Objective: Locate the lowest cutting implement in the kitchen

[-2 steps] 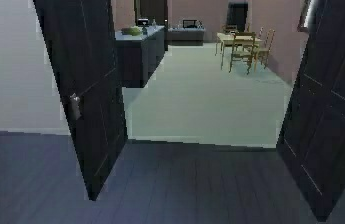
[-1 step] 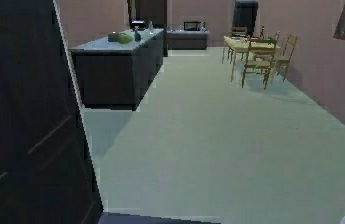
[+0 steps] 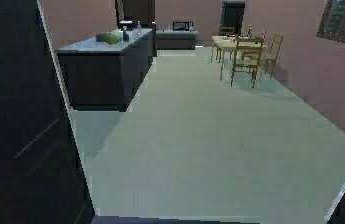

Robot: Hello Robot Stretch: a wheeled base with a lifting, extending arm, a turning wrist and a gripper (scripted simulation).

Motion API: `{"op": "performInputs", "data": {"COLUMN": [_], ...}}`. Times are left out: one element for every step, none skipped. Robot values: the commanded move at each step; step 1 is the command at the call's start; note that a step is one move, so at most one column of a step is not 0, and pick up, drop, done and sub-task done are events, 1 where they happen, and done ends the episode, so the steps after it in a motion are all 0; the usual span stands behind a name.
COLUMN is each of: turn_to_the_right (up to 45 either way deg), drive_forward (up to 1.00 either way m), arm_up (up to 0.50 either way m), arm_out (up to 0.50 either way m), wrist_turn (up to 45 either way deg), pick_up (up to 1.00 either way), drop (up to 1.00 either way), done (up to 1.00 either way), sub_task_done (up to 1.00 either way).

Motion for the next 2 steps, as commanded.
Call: {"op": "performInputs", "data": {"turn_to_the_right": [0.0, 0.0], "drive_forward": [1.0, 1.0], "arm_up": [0.0, 0.0], "arm_out": [0.0, 0.0], "wrist_turn": [0.0, 0.0], "pick_up": [0.0, 0.0], "drop": [0.0, 0.0], "done": [0.0, 0.0], "sub_task_done": [0.0, 0.0]}}
